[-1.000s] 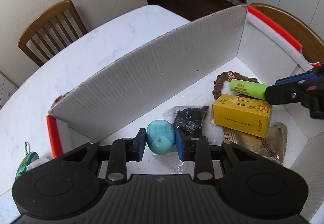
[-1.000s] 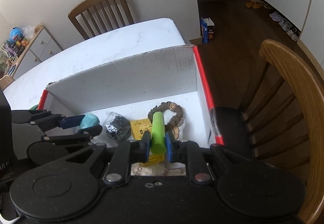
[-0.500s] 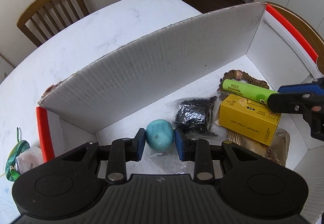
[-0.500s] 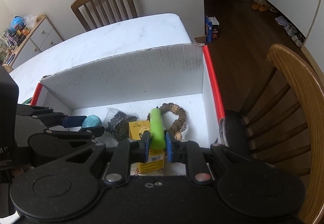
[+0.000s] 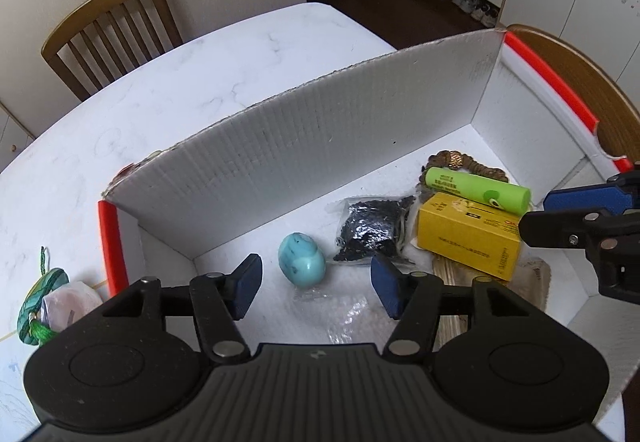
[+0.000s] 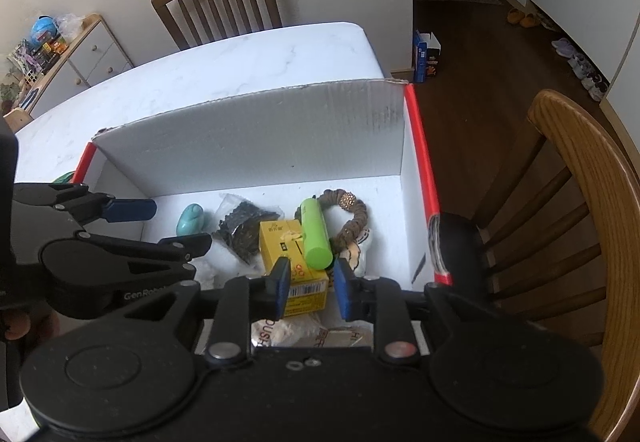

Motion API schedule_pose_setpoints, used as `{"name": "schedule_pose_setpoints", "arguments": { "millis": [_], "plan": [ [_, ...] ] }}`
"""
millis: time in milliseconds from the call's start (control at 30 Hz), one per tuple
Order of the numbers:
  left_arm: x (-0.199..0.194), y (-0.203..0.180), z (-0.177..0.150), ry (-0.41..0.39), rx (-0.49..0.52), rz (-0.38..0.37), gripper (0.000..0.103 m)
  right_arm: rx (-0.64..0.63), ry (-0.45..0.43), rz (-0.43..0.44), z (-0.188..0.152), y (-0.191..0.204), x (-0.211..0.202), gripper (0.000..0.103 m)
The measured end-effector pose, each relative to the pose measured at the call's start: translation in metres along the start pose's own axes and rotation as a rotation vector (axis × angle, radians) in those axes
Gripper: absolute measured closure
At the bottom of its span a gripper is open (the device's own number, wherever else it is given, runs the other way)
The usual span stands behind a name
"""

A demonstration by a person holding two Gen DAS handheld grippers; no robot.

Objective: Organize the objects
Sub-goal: 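Open the left tool releasing the teal egg while the right tool releases the green marker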

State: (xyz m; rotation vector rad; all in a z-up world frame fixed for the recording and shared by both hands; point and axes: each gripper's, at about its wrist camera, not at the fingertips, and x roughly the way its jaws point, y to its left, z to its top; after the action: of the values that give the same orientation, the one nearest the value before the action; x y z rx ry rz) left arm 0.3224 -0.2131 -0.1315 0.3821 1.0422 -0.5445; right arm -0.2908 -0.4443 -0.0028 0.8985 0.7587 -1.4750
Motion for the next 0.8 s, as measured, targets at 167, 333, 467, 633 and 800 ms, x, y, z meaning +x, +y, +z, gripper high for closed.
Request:
{"name": "schedule_pose_setpoints", "arguments": {
  "millis": [167,333,467,633,800],
  "plan": [
    [-0.014,0.001,-0.007,-0.033,-0.005,-0.017,0.044,-0.019,-0.02,0.022,-0.006,0.001,-0.012,0.08],
    [-0.035,0.005,-0.013,-0.079,-0.027,-0.034,0.044,-0.032,-0.041,0.041,-0.01,0.002,-0.025,0.079],
    [-0.054,0.009,-0.018,-0.118,-0.056,-0.058,0.044,-0.047,-0.064,0.062,-0.013,0.005,-0.037,0.079],
    [-0.079,0.012,-0.026,-0.179,-0.07,-0.072,0.044,-0.058,-0.085,0.089,-0.015,0.012,-0.049,0.078],
    [-0.101,0.018,-0.038,-0.213,-0.085,-0.08,0.044,-0.089,-0.112,0.106,-0.019,0.021,-0.062,0.078]
  ]
}}
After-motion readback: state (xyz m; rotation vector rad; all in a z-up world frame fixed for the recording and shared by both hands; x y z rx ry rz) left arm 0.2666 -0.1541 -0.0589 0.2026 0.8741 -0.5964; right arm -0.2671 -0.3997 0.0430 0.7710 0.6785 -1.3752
